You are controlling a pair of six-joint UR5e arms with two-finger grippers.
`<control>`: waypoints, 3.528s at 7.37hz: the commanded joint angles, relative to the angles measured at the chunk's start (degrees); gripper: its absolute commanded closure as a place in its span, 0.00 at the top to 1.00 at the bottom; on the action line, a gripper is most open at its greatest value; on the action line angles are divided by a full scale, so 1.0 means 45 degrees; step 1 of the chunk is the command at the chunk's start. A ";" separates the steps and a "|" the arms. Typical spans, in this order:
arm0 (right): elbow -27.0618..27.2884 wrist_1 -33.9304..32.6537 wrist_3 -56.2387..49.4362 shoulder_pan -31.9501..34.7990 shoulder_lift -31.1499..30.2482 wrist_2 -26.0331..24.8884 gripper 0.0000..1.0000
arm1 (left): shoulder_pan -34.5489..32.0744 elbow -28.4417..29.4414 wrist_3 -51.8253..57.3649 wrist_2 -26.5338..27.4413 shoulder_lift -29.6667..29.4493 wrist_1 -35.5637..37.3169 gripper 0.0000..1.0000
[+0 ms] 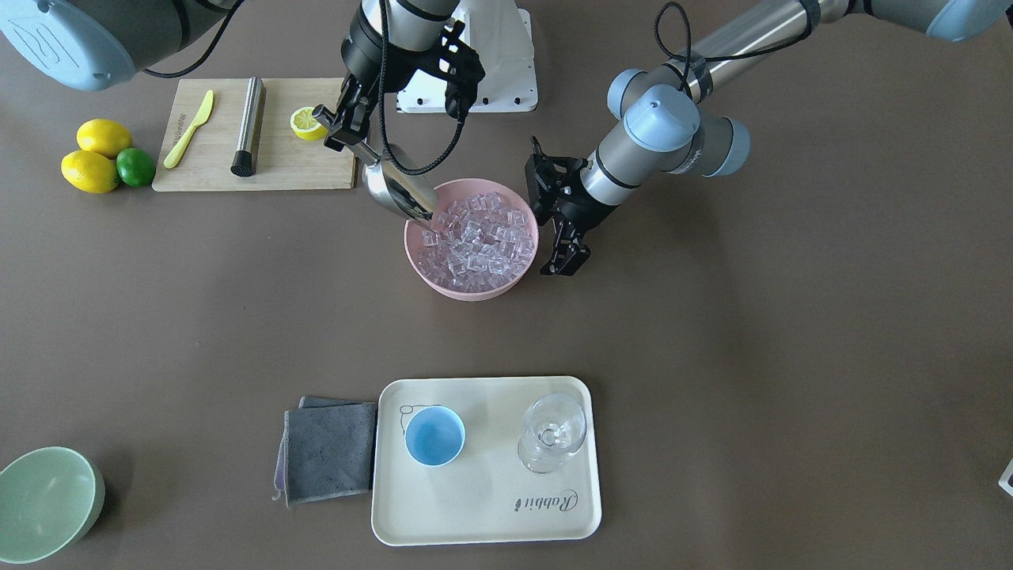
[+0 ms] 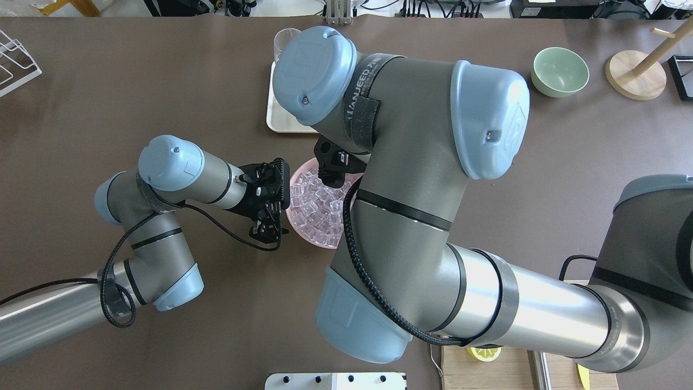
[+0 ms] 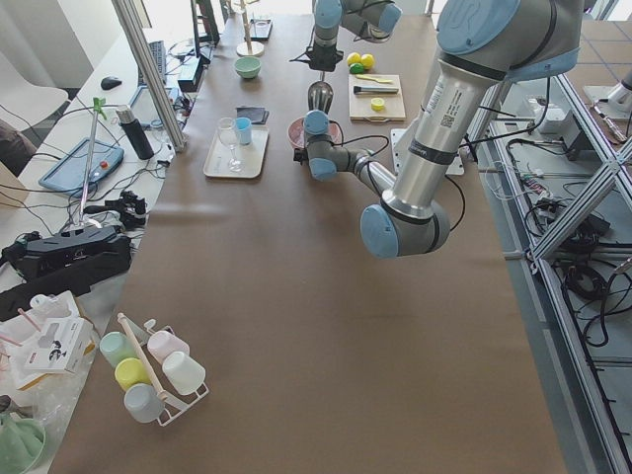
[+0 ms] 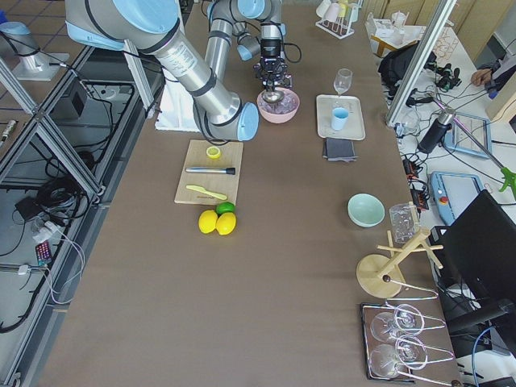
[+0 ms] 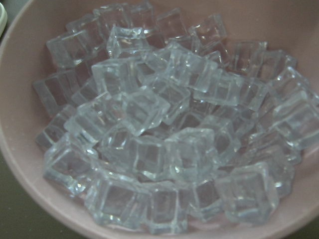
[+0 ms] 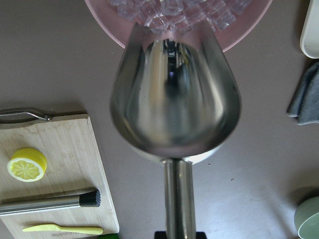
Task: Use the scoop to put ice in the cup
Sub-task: 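Push the scoop into the ice with the right gripper while the left steadies the bowl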
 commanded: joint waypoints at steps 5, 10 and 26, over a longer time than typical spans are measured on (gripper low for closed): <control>-0.2329 0.0532 -0.0094 -0.0241 0.0751 -0.0717 0.00 | 0.0072 -0.0005 -0.0007 0.0209 -0.0083 -0.0009 0.99; -0.2567 0.2717 -0.0095 -0.0474 -0.0047 -0.0601 0.00 | 0.0052 -0.0005 -0.0007 0.0209 -0.0063 -0.0029 0.99; 0.0343 1.0646 0.0550 -0.0631 -0.5125 -0.0211 0.00 | 0.0052 -0.0005 -0.0007 0.0209 -0.0063 -0.0029 0.99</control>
